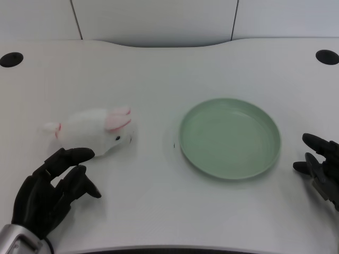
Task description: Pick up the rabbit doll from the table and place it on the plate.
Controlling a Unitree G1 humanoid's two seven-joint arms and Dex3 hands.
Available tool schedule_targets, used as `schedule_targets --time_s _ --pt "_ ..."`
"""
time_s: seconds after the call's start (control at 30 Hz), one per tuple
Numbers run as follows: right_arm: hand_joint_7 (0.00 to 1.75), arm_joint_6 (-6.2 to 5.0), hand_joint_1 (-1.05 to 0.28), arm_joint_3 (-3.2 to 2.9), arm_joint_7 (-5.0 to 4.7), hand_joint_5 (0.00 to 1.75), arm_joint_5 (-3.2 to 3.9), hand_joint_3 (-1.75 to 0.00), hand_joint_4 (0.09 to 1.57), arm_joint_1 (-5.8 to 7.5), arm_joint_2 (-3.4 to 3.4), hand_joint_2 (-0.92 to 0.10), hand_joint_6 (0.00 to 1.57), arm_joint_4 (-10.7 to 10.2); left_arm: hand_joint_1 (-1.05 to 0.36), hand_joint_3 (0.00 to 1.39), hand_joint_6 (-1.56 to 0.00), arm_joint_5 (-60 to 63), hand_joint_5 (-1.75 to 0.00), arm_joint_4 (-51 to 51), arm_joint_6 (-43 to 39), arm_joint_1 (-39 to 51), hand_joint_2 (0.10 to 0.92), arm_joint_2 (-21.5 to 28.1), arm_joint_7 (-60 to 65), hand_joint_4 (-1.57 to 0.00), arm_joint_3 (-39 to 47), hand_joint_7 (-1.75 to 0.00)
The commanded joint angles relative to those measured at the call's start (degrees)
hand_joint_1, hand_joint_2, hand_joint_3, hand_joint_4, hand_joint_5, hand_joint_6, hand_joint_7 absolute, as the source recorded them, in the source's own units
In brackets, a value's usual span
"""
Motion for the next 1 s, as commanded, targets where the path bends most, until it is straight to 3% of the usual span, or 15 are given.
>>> schedule_targets --time_s 0.03,0.23,0.37,0.5,0.7,0.77,0.87,1.0 --pt "0.00 0.42 -0.40 0.00 -0.57 0.53 0.13 -0.34 0.85 0.08 -0.79 -0.92 0.88 -0.12 -0.53 0.12 -0.48 0.14 -1.72 0.29 -0.21 0.67 0.921 0.95 -0.14 -0.58 0.03 -1.03" --pt "0.00 0.80 -0.40 -0.46 0.25 0.53 1.03 -0.34 0.84 0.09 -0.42 -0.92 0.88 -0.39 -0.52 0.13 -0.48 0.12 -1.73 0.38 -0.48 0.65 0.921 1.01 -0.50 -0.59 -0.04 -1.03" --pt "0.00 0.37 -0.41 -0.02 -0.05 0.53 0.40 -0.34 0.84 0.24 -0.69 -0.92 0.87 -0.38 -0.52 0.14 -0.47 -0.02 -1.72 0.14 -0.07 0.75 0.921 1.02 -0.25 -0.60 0.05 -1.03" --pt "0.00 -0.34 -0.40 -0.02 0.10 0.53 0.42 -0.34 0.83 0.38 -0.55 -0.92 0.87 -0.36 -0.55 0.09 -0.49 -0.40 -1.71 -0.47 0.15 0.78 0.921 0.92 -0.17 -0.61 0.25 -1.03" --pt "0.01 -0.19 -0.40 -0.29 -0.06 0.54 0.72 -0.33 0.85 0.09 -0.14 -0.92 0.89 -0.02 -0.53 0.12 -0.51 0.94 -1.68 -2.64 -4.39 0.53 0.921 1.23 -0.71 -0.62 -0.30 -1.01" --pt "0.01 -0.22 -0.40 -0.39 0.50 0.55 0.91 -0.33 0.84 -0.03 -0.04 -0.92 0.89 0.19 -0.54 0.14 -0.52 3.11 -1.68 -3.48 -7.98 -0.57 0.921 2.38 -0.23 -0.61 -1.08 -1.02" --pt "0.02 0.01 -0.39 -0.20 0.06 0.55 0.61 -0.33 0.84 -0.19 0.16 -0.92 0.90 0.19 -0.56 0.17 -0.49 7.26 -1.74 -4.18 -12.61 -2.65 0.921 5.34 0.54 -0.58 -2.61 -1.11" --pt "0.01 0.21 -0.38 -0.45 0.60 0.57 0.99 -0.33 0.85 -0.27 0.35 -0.92 0.89 0.27 -0.56 0.14 -0.40 10.01 -1.75 -5.77 -13.98 -6.59 0.914 10.09 -0.52 -0.55 -4.49 -1.19"
